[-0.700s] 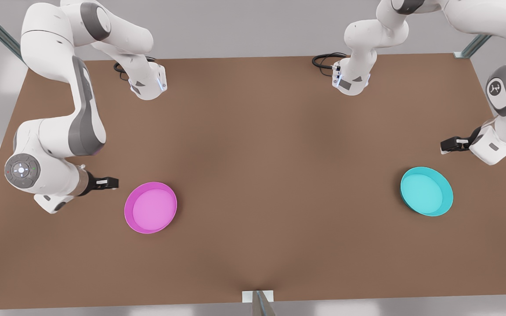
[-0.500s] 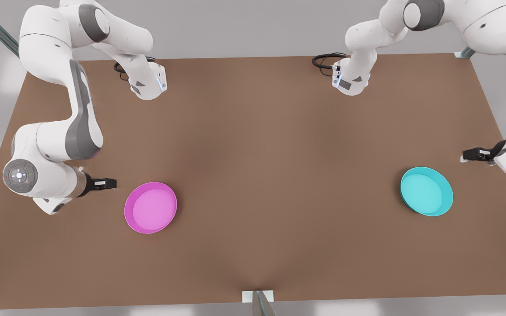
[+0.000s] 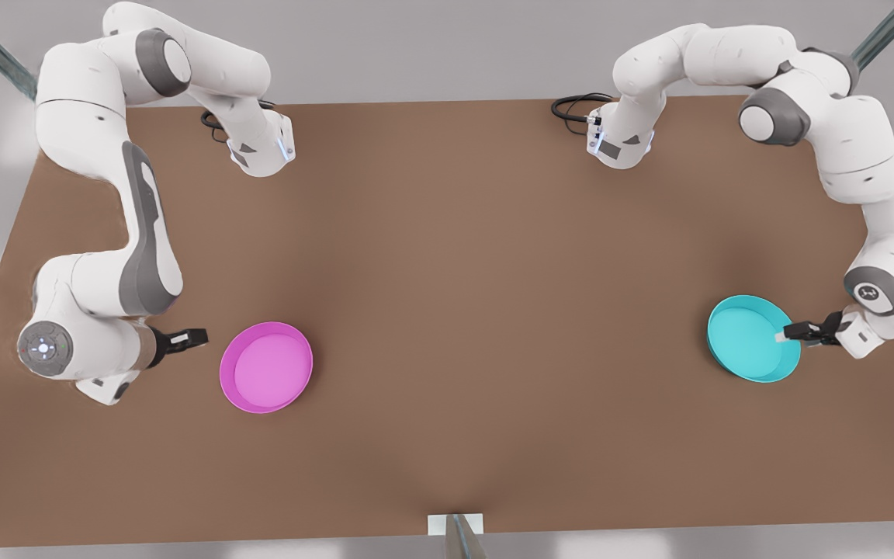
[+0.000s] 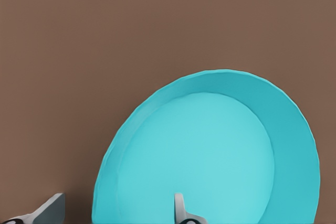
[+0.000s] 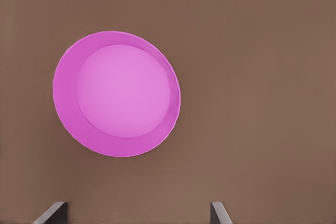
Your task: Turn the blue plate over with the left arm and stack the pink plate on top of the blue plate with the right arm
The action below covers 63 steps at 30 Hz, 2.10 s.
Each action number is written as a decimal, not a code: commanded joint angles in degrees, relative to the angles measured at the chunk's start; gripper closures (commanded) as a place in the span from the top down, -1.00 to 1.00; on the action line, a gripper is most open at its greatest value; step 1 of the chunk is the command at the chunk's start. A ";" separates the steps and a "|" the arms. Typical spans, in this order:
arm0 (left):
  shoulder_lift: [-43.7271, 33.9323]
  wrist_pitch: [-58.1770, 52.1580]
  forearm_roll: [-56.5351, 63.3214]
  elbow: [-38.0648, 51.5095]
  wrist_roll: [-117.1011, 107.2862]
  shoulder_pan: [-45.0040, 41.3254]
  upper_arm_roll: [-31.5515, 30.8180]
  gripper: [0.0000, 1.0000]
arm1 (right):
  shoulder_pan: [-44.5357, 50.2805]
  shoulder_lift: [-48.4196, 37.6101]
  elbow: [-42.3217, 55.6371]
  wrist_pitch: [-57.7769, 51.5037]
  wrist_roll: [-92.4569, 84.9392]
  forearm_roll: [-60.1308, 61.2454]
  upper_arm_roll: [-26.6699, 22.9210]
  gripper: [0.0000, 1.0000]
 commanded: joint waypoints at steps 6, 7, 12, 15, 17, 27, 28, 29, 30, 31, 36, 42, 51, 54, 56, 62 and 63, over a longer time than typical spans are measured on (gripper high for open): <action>1.11 0.00 -1.51 0.00 0.09 0.44 0.00 1.00 | 14.42 0.20 0.66 -0.44 0.29 -11.15 -0.16 1.00; 1.11 0.00 -1.51 0.00 0.17 0.44 0.00 1.00 | 15.12 0.20 0.66 -0.44 -0.58 -13.88 -0.16 1.00; 1.02 -0.09 -1.43 0.00 0.18 0.35 0.00 0.05 | 11.08 0.20 3.03 -1.93 -1.38 -5.28 -0.42 1.00; 1.02 -0.09 -1.43 0.00 0.18 0.35 0.00 -0.02 | 8.09 0.11 2.94 -2.20 -1.47 -0.43 -0.16 1.00; 1.02 -0.17 -1.43 0.00 0.18 0.35 0.00 -0.05 | 8.09 0.20 2.68 -2.20 -1.38 -1.31 -0.16 1.00; 1.11 -0.18 -1.34 0.00 0.18 0.26 0.00 -0.09 | 8.70 0.55 2.50 -3.43 -1.46 -2.89 -0.25 1.00; 1.11 -0.18 -1.34 0.00 0.18 0.26 0.00 -0.10 | 8.71 0.55 2.50 -3.43 -1.46 -2.89 -0.25 1.00; 1.11 -0.18 -1.34 0.00 0.18 0.26 0.00 -0.13 | 8.71 0.55 2.50 -3.43 -1.73 -3.15 -0.25 1.00; 1.28 -0.18 -1.34 0.00 0.18 0.26 0.00 -0.17 | 8.79 0.55 2.50 -3.43 -1.55 -3.42 -0.25 1.00; 1.28 -0.18 -1.34 0.00 0.18 0.26 0.00 -0.17 | 8.71 0.55 2.50 -3.43 -1.73 -3.33 -0.25 1.00; 1.28 -0.18 -1.34 0.00 0.18 0.18 0.00 -0.21 | 8.71 0.55 2.50 -3.43 -1.73 -3.33 -0.25 1.00; 1.28 -0.26 -1.34 0.00 0.09 0.18 0.00 -0.31 | 8.62 0.29 2.59 -3.52 -1.90 -3.33 -0.25 1.00; 1.28 -0.26 -1.34 0.00 -0.18 0.18 0.00 -0.46 | 9.23 0.55 2.59 -4.48 -1.90 -4.83 -0.51 1.00; 1.28 -0.26 -1.34 0.00 -0.18 0.18 0.00 -0.48 | 9.67 0.55 2.59 -4.75 -1.82 -4.83 -0.51 1.00; 1.28 -0.35 -1.34 0.00 -0.26 0.18 0.00 -0.50 | 9.76 0.55 2.50 -5.19 -1.64 -4.91 -0.51 1.00; 1.11 -0.61 -1.16 0.09 -0.62 0.18 0.00 -0.51 | 10.02 0.64 2.59 -5.19 -1.55 -5.00 -0.51 1.00; 1.11 -0.61 -1.16 0.09 -0.62 0.18 0.00 -0.51 | 10.20 0.64 2.50 -5.19 -1.64 -6.58 -0.51 1.00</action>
